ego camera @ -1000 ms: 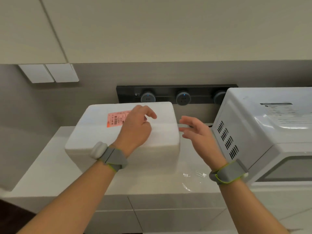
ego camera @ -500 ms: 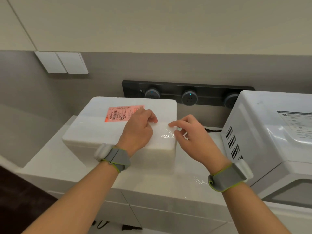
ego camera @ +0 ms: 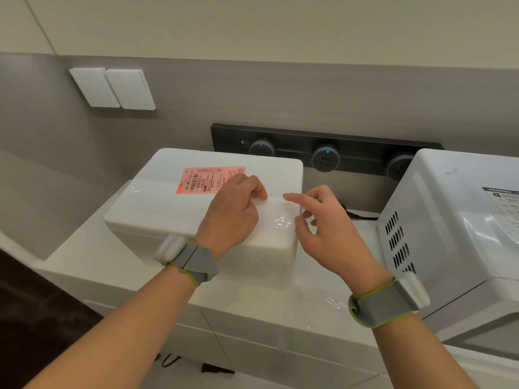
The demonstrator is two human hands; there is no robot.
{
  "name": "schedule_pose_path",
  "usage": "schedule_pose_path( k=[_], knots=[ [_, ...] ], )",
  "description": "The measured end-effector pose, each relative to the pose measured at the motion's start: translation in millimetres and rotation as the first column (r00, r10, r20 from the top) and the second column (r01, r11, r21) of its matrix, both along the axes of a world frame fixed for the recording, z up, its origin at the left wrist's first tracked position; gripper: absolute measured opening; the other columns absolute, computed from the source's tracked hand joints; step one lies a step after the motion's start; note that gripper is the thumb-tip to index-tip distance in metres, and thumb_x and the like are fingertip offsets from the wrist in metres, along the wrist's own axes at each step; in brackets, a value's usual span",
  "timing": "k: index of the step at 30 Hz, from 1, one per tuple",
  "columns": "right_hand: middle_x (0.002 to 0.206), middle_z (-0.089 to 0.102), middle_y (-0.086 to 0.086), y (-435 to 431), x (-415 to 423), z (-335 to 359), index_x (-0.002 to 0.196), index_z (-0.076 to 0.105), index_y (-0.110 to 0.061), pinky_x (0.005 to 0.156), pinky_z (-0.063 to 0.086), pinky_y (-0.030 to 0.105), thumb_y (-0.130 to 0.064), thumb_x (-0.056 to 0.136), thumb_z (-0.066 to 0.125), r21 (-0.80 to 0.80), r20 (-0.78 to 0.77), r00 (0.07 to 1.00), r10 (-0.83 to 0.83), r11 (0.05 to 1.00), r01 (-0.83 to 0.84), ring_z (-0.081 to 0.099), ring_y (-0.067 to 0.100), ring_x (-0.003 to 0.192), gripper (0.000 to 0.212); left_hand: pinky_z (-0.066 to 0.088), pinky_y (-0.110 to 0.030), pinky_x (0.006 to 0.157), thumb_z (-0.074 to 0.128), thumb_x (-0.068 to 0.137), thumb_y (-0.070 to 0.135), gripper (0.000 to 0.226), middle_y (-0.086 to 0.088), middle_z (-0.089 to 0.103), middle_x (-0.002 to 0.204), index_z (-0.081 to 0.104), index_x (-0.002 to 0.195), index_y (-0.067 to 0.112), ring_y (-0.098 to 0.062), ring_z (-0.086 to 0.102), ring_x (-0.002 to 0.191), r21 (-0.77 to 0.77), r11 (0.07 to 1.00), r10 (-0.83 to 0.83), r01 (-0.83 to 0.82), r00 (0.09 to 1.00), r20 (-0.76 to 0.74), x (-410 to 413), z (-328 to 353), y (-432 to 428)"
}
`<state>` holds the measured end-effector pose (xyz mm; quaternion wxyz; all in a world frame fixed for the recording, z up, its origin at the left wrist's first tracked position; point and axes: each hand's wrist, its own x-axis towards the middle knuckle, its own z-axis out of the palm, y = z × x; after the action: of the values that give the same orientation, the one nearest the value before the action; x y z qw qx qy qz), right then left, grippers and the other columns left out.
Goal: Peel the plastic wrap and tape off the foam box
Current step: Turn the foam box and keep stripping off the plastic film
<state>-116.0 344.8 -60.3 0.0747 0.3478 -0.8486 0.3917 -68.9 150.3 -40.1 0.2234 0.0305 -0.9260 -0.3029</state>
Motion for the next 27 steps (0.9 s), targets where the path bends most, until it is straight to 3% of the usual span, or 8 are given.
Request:
schedule_pose_path(
  k=[6,11,23,27],
  knots=[
    [0.112,0.042,-0.009,-5.1,-9.0,16.4,0.121,0.066,-0.038,0.075,0.056,0.040,-0.018,0.089,0.055,0.186,-0.121,0.988,0.097,0.980,-0.073,0.054,0.015,0.088,0.040,0.033,-0.019,0.082,0.042,0.084,-0.009,0.035,0.004,0.054,0.100,0.061,0.093,0.020,-0.014,0.048,0.098,-0.014,1.000,0.001,-0.001,1.000,0.010,-0.5,-0.7,-1.1],
    [0.113,0.048,-0.012,-2.4,-16.6,17.2,0.114,0.070,-0.036,0.081,0.057,0.040,-0.018,0.091,0.059,0.205,-0.129,0.982,0.135,0.973,-0.107,0.055,0.013,0.094,0.031,0.031,-0.006,0.078,0.041,0.082,-0.010,0.036,0.005,0.052,0.098,0.061,0.093,0.019,-0.011,0.046,0.094,-0.020,1.000,0.002,-0.002,1.000,0.004,-1.8,-0.9,-1.7],
    [0.109,0.050,-0.014,-5.9,-26.2,24.2,0.103,0.067,-0.036,0.084,0.055,0.040,-0.018,0.092,0.060,0.242,-0.097,0.978,0.187,0.957,-0.160,0.055,0.015,0.094,0.022,0.033,-0.017,0.080,0.042,0.084,-0.008,0.035,0.005,0.052,0.098,0.061,0.094,0.019,-0.012,0.047,0.096,-0.035,0.999,0.007,-0.007,1.000,0.007,-3.2,-1.5,-1.5],
    [0.106,0.050,-0.013,-7.0,-31.5,22.7,0.099,0.065,-0.035,0.080,0.054,0.028,-0.017,0.091,0.062,0.219,-0.073,0.977,0.199,0.959,-0.179,0.053,0.006,0.092,0.020,0.031,-0.018,0.080,0.041,0.083,-0.008,0.035,0.005,0.052,0.098,0.061,0.094,0.019,-0.012,0.046,0.095,-0.036,0.999,0.011,-0.011,1.000,0.004,-2.9,-1.5,-1.1]
  ],
)
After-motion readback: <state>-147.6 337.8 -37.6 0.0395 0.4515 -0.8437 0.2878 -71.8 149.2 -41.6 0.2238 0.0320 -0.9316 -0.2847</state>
